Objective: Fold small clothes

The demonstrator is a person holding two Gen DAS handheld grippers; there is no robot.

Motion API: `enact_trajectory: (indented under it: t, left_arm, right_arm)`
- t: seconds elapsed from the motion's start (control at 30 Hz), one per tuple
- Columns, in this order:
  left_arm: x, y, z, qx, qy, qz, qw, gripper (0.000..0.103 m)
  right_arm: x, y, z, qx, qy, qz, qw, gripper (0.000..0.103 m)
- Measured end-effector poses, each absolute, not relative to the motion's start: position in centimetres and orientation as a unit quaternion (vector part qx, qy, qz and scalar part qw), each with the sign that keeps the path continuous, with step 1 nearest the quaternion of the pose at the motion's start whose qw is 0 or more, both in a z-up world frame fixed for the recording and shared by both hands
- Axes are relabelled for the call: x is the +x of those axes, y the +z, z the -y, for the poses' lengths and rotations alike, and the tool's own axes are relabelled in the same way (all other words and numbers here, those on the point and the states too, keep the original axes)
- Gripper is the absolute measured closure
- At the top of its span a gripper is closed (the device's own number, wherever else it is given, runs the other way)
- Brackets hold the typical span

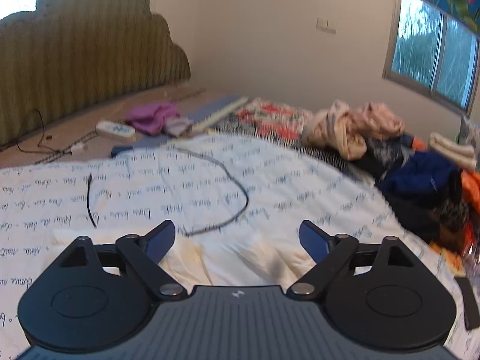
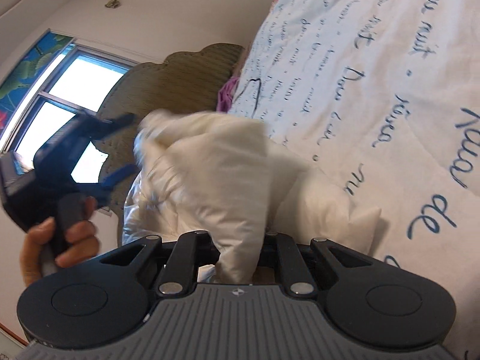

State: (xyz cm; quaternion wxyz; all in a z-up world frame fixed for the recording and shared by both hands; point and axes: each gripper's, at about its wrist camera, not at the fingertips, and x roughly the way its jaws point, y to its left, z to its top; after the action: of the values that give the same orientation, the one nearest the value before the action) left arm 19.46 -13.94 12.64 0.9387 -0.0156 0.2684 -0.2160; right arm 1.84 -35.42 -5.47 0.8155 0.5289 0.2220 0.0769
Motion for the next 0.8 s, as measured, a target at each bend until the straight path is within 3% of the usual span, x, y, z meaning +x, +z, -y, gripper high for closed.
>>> enact_trajectory:
  t: [0.13, 0.23, 0.33, 0.53, 0.57, 0.6, 0.67, 0.73, 0.8]
  left_arm:
    - [19.2, 13.9, 12.3, -0.04, -0.2, -0.275, 0.94, 0.011]
    - [17.2, 13.0, 10.6, -0.016, -0.148, -0.272, 0.951, 0.011]
    - [14.0, 11.2, 8.3, 0.026, -0.095, -0.24, 0.966, 0.011]
    - [10.7, 9.5, 4.7, 0.017, -0.038, -0.213, 0.976, 0.008]
    - [10.6, 9.2, 4.5, 0.01, -0.035, -0.215, 0.976, 0.007]
    - [10.6, 8.9, 4.4, 0.005, -0.035, -0.22, 0.975, 0.007]
    - [10.8, 8.2, 4.7, 0.008, -0.045, -0.24, 0.97, 0.007]
    - [10.5, 7.8, 5.2, 0.019, -0.051, -0.244, 0.968, 0.007]
    - [9.6, 7.8, 5.7, 0.042, -0.05, -0.23, 0.971, 0.007]
  right_arm:
    - [1.6, -6.3, 35.4, 0.534, 0.071, -0.231, 0.811, 0.086]
    - [1.3, -6.0, 36.0, 0.538, 0.078, -0.237, 0.805, 0.075]
    - [0.0, -5.0, 37.1, 0.537, 0.072, -0.226, 0.81, 0.055]
    - [-2.1, 5.3, 35.6, 0.281, -0.022, -0.104, 0.954, 0.049]
    - [-1.1, 6.9, 34.7, 0.237, -0.004, -0.103, 0.966, 0.036]
    - [0.4, 8.0, 33.7, 0.197, 0.023, -0.118, 0.973, 0.015]
    - [4.7, 8.8, 31.7, 0.15, 0.1, -0.157, 0.971, 0.003]
    - [8.7, 8.3, 30.7, 0.139, 0.118, -0.197, 0.963, 0.006]
    - [12.9, 6.9, 30.7, 0.161, 0.138, -0.261, 0.942, 0.026]
